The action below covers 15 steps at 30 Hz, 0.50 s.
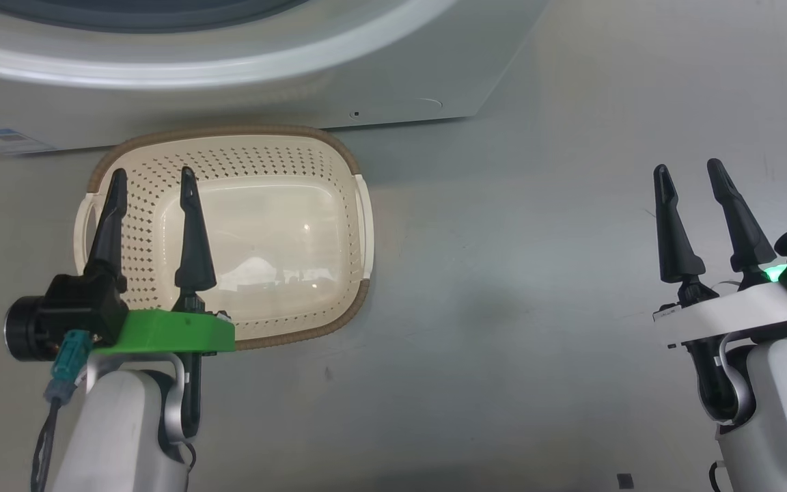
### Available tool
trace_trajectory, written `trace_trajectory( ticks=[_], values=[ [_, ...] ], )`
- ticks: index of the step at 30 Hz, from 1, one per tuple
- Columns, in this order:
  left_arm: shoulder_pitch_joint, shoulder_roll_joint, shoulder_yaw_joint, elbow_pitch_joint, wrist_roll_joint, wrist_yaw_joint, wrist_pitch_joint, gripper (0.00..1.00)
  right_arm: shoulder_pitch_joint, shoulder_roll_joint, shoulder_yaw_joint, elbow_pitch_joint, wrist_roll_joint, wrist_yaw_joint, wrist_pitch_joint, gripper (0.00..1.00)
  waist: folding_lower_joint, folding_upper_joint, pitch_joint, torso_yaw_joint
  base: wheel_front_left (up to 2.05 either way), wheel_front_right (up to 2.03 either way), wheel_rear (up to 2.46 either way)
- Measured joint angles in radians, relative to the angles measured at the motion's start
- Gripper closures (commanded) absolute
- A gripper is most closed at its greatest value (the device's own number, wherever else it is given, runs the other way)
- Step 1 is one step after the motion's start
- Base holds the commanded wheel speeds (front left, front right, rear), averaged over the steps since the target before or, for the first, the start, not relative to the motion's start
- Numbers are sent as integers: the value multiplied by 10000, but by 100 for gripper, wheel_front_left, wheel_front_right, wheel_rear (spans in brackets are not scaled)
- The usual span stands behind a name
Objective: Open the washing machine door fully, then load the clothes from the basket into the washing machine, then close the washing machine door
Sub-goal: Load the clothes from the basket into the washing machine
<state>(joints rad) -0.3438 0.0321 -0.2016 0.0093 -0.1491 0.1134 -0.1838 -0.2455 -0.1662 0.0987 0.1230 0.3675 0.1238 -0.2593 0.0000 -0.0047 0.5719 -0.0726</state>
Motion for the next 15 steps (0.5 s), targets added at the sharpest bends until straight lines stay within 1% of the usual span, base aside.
trace_trajectory(
  ticks=[6,15],
  values=[
    [-206,6,-10,-86,86,25,309,0,-3,19,36,-4,0,0,0,0,0,0,99,-48,0,0,0],
    [-1486,40,293,40,-38,25,978,0,-68,163,428,-8,2,0,0,0,0,0,321,-307,0,0,0]
  ],
)
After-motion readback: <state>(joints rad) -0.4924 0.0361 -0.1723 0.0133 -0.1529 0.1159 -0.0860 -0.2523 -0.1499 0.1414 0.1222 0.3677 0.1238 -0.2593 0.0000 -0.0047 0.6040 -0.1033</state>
